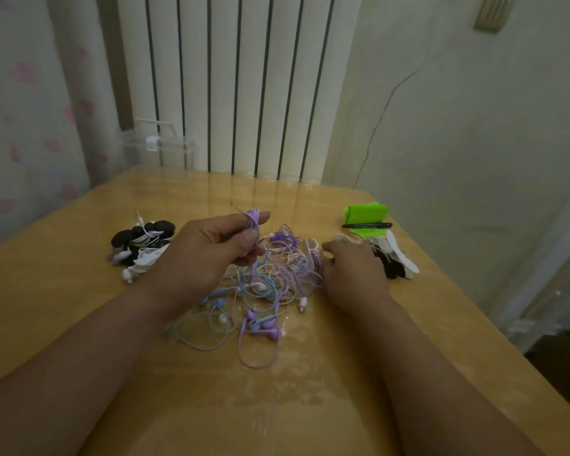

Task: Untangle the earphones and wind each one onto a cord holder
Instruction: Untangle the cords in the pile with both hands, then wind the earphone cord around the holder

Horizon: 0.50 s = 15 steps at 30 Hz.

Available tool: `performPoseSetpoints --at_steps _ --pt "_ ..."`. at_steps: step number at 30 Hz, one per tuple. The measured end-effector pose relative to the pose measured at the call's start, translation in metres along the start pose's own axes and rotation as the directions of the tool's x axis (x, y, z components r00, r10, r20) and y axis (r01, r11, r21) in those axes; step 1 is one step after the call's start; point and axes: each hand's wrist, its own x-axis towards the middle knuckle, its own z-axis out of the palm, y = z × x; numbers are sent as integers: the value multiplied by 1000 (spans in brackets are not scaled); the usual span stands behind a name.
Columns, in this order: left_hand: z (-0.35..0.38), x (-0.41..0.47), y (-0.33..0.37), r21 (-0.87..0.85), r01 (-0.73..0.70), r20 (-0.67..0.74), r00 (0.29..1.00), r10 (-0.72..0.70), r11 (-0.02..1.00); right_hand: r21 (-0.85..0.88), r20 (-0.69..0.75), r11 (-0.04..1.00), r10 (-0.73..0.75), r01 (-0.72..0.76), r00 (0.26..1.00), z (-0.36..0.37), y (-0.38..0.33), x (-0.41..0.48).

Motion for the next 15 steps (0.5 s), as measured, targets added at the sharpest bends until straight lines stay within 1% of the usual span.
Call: performPoseSetpoints --at_steps 2,4,8,11,15 --pt "1 -1 0 -10 6 5 1000 -6 1000 -65 19 998 -2 4 1000 -2 -3 -1" --pt "1 -1 0 -2 2 15 1000 -2 1000 -60 31 998 -1 3 1000 -3 -5 -1" --pt "0 -3 0 0 4 25 1000 -4 1000 124 110 991 36 -49 993 -6 -9 -1" --pt "-1 -3 -2 -20 12 29 999 -12 1000 209 107 976 31 -53 994 -8 -9 -2" --pt "0 -1 -5 -17 22 35 999 -21 1000 396 104 914 58 -95 993 -13 -6 -2"
